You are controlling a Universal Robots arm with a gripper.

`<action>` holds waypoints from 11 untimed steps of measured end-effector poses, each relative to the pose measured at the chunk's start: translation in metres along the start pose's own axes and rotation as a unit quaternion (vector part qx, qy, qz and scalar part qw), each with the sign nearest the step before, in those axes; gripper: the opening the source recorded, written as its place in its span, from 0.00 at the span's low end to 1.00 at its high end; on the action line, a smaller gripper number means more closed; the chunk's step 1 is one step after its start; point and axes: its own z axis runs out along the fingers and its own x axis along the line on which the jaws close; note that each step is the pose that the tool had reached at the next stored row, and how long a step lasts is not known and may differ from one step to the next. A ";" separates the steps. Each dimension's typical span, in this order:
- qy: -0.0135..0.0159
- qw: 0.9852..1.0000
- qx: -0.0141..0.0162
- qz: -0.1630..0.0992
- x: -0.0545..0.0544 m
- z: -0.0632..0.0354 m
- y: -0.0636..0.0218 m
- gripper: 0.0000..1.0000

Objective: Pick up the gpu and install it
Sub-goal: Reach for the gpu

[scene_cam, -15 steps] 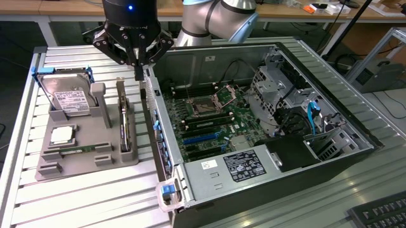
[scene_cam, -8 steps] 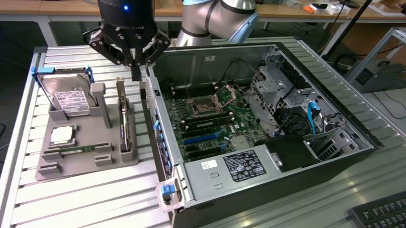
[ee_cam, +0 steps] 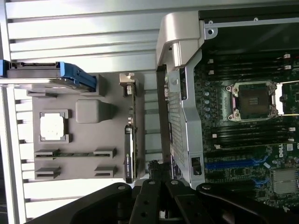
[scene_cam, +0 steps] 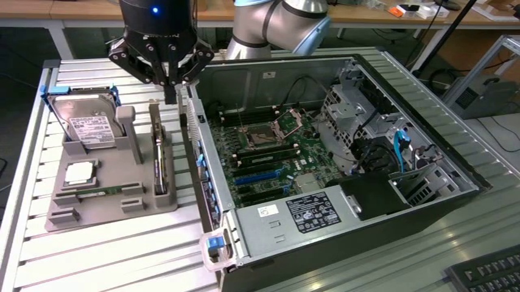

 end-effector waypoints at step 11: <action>0.000 1.000 0.000 0.000 0.009 0.0002 -0.0007 0.11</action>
